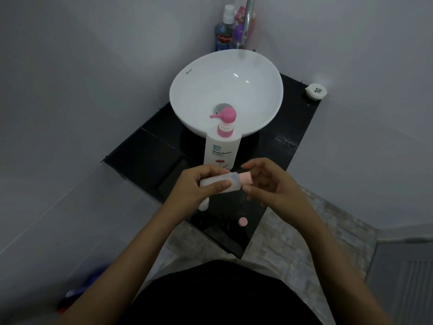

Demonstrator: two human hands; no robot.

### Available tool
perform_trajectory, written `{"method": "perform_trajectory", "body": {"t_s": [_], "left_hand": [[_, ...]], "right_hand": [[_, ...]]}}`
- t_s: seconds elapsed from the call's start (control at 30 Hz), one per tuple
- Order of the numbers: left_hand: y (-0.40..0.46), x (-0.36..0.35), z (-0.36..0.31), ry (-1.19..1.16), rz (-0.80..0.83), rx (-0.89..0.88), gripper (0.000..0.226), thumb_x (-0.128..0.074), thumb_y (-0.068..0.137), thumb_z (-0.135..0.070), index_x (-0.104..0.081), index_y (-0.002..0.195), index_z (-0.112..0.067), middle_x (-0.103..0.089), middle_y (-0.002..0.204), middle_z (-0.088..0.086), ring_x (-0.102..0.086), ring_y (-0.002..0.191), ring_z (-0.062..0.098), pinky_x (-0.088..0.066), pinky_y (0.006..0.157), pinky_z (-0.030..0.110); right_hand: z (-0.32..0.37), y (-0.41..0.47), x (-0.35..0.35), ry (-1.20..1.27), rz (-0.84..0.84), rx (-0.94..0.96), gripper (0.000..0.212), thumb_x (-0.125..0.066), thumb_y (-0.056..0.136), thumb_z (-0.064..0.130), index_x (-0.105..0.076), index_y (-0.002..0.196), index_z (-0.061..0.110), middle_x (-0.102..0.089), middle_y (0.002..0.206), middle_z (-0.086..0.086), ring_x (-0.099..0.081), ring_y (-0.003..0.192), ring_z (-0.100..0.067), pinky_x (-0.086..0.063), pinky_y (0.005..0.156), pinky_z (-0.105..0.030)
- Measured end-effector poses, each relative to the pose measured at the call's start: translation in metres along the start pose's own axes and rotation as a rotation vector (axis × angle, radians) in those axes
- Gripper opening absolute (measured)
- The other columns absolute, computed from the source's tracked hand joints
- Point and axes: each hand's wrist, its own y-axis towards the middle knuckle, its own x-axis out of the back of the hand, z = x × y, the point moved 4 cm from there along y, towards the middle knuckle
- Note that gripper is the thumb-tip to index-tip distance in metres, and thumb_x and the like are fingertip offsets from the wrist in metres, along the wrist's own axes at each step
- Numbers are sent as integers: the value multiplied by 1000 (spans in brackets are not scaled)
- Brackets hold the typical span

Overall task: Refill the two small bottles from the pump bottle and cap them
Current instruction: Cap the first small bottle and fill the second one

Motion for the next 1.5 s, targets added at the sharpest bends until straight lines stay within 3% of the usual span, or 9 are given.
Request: {"method": "perform_trajectory", "body": {"t_s": [0.17,0.33,0.47,0.73,0.83,1.0,1.23,1.37,1.5], "left_hand": [[-3,-1,0,-13,-2,31,33,-66,71,-40,-72,98,-21,-71,98,-6,-65,94,4,-51,73,14],[-4,-2,-1,-19,-27,14,32,-70,70,-35,-72,98,-20,-72,98,-5,-66,95,5,-51,75,14],[-6,-2,0,14,-63,-14,28,-75,72,-27,-73,98,-19,-72,98,-6,-65,98,6,-51,76,13],[-6,-5,1,70,-136,-72,25,-79,72,-17,-73,96,-15,-71,93,-11,-64,93,0,-49,76,11],[-5,-4,3,89,-144,-70,25,-79,73,-20,-73,97,-17,-71,95,-11,-64,95,1,-50,77,11],[-6,-3,11,1,-120,-14,20,-73,79,-18,-73,99,-20,-72,98,-9,-65,99,3,-50,79,12],[-6,5,14,-1,-130,58,29,-65,84,-17,-68,113,-16,-64,109,5,-61,96,-4,-51,84,15],[-11,23,18,-27,-245,76,31,-63,87,-18,-65,118,-16,-67,110,2,-64,99,1,-48,81,7],[-20,40,34,-16,-314,97,25,-65,86,-15,-69,111,-14,-70,107,2,-66,97,3,-47,76,6]], "right_hand": [[-1,0,-3,-20,-41,-29,13,-63,85,21,-64,98,19,-70,76,-2,-65,56,-13,-45,49,-11],[0,-4,-7,8,-88,-30,11,-60,88,18,-64,98,17,-69,65,5,-60,49,-7,-47,42,-16],[-7,-5,-12,49,-158,-79,11,-59,89,18,-63,97,12,-67,60,-5,-53,40,-16,-43,38,-20],[-16,-10,-23,263,-255,-129,16,-57,90,20,-63,98,7,-67,69,-13,-63,55,-26,-46,38,-26],[-17,-9,-25,290,-276,-126,19,-57,90,23,-65,100,9,-67,71,-12,-61,57,-22,-45,42,-24],[-16,-6,-24,174,-297,-99,18,-56,90,26,-66,98,14,-66,66,-3,-59,52,-10,-43,44,-15],[-23,-6,-27,137,-349,-62,17,-57,90,26,-67,102,17,-69,72,-7,-61,57,-16,-47,48,-18],[-37,-1,-23,-95,-407,-2,17,-57,90,22,-63,105,19,-64,88,1,-62,72,-6,-48,61,-13],[-58,8,-35,-483,-275,91,24,-56,91,18,-60,115,13,-54,92,5,-51,76,2,-40,69,-7]]}}
